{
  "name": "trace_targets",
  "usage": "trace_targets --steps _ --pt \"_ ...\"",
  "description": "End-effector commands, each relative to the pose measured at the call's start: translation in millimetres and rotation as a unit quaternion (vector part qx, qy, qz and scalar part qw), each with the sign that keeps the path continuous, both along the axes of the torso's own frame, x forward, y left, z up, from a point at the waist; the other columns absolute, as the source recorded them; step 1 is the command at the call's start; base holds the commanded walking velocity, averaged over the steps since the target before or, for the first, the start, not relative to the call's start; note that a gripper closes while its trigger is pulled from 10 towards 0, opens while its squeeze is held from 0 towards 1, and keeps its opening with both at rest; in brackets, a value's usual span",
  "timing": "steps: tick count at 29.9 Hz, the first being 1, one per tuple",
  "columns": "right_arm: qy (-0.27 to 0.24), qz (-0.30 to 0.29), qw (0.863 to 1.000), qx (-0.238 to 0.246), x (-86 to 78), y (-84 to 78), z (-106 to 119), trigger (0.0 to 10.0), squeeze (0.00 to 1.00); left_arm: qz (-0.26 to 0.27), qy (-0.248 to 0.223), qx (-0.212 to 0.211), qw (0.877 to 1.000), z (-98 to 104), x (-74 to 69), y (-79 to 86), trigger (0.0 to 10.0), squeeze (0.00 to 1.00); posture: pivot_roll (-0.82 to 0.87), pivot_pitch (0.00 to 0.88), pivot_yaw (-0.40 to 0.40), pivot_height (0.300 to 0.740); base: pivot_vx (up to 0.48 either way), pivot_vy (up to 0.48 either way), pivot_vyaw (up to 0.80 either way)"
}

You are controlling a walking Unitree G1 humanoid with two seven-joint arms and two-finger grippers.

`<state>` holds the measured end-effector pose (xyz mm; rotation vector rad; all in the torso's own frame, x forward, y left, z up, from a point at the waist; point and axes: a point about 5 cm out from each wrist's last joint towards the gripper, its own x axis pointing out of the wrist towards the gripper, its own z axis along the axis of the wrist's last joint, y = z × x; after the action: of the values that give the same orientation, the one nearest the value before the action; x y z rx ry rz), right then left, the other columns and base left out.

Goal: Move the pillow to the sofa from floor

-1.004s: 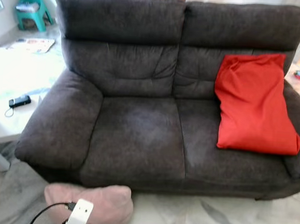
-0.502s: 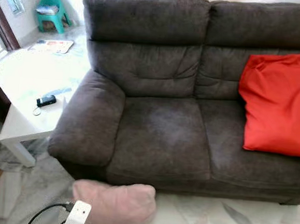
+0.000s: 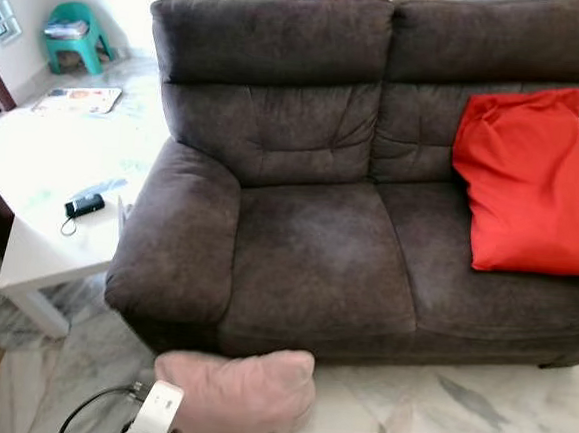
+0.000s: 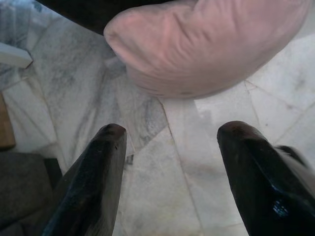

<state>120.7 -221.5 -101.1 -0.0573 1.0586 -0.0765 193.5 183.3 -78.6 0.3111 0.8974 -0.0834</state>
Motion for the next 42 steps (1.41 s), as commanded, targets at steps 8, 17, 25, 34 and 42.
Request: trace_targets --steps 8,17,25,34,42 --pt "-0.005 -0.002 1.000 0.011 3.0 7.7 -0.5 10.0 0.00 -0.004 0.012 0.014 1.000 -1.3 -4.6 10.5 10.0 0.00 -0.11 0.000 0.066 0.739 0.000 0.305 0.00" --pt "-0.006 -0.006 1.000 0.013 3.1 8.1 -0.6 10.0 0.00 -0.006 0.012 0.015 1.000 -1.0 -4.4 11.3 10.0 0.00 -0.11 0.000 0.064 0.739 0.000 0.237 0.00" --pt "-0.007 -0.010 1.000 0.013 2.4 7.2 -0.6 10.0 0.00 -0.002 0.003 0.003 1.000 -0.3 -3.3 9.5 10.0 0.00 -0.10 0.000 0.059 0.739 0.000 0.000 0.00" --pt "-0.033 -0.057 0.998 0.012 3.5 3.9 1.3 10.0 0.00 0.055 0.001 -0.031 0.998 -0.5 -3.2 10.1 10.0 0.00 -0.09 0.000 0.039 0.739 0.000 0.000 0.00" --pt "-0.055 -0.068 0.996 0.001 6.3 -1.0 4.2 10.0 0.00 0.058 0.003 -0.040 0.997 -1.8 -4.1 3.6 10.0 0.00 -0.10 0.000 0.026 0.739 0.000 0.000 0.00"
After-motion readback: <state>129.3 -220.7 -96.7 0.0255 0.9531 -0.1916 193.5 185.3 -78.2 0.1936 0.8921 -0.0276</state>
